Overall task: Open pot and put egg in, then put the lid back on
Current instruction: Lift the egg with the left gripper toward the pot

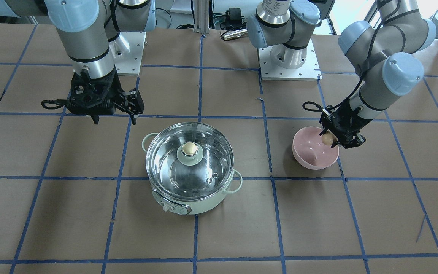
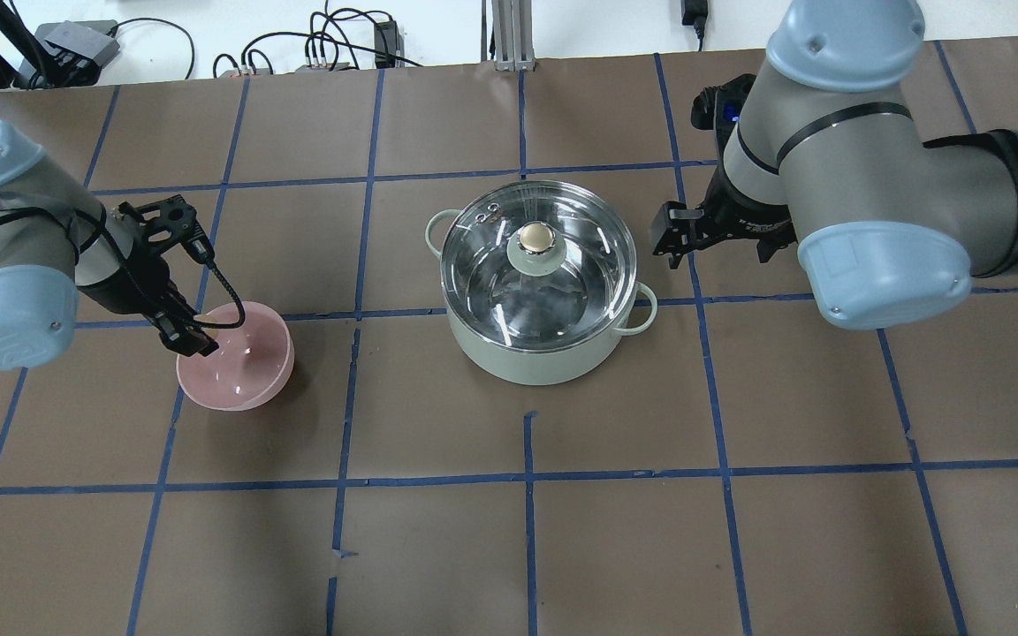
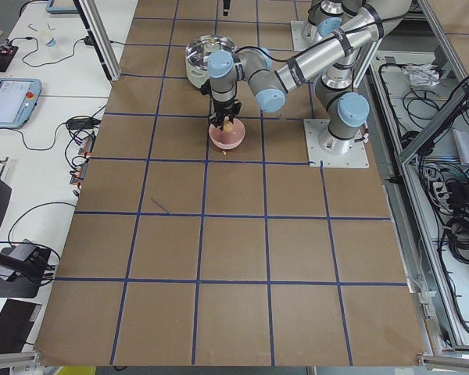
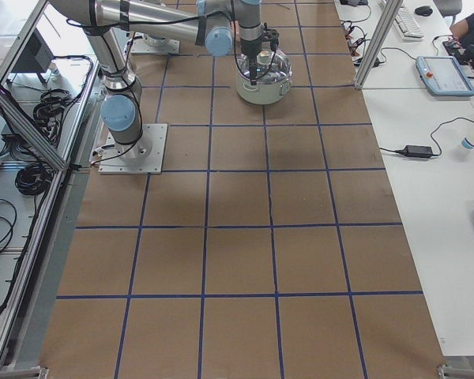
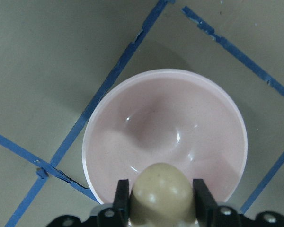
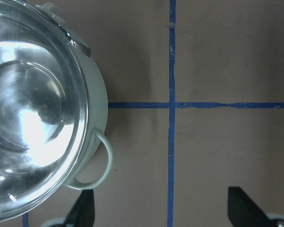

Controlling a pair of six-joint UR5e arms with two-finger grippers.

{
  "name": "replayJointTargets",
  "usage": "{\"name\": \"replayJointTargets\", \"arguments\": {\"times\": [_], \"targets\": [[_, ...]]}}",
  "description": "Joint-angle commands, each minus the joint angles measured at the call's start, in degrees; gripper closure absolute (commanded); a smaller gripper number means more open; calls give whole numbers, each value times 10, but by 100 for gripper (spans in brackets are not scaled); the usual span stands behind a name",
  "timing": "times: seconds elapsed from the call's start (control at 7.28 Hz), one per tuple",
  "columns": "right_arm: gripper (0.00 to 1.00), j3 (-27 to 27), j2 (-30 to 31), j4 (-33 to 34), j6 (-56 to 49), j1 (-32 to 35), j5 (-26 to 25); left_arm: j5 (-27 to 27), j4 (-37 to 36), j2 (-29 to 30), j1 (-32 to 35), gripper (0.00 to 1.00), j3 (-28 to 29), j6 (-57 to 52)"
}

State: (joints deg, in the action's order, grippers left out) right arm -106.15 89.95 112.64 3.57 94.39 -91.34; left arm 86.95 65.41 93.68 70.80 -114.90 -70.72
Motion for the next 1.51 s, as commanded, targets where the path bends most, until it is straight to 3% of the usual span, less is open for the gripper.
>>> {"name": "replayJointTargets", "arguments": {"times": [0.0,0.27,0.96,1.37], "targets": [[0,3,4,3,0,-9,-1,-9,7,-10,7,99,4,43],[0,21,7,0,-1,-10,8,-7,7,-15,23,99,14,116],[0,44,11,-12,-8,-32,2,9,83,-7,164,99,124,441],[0,69,19,-51,-8,-67,13,-14,83,4,215,99,138,634]]}}
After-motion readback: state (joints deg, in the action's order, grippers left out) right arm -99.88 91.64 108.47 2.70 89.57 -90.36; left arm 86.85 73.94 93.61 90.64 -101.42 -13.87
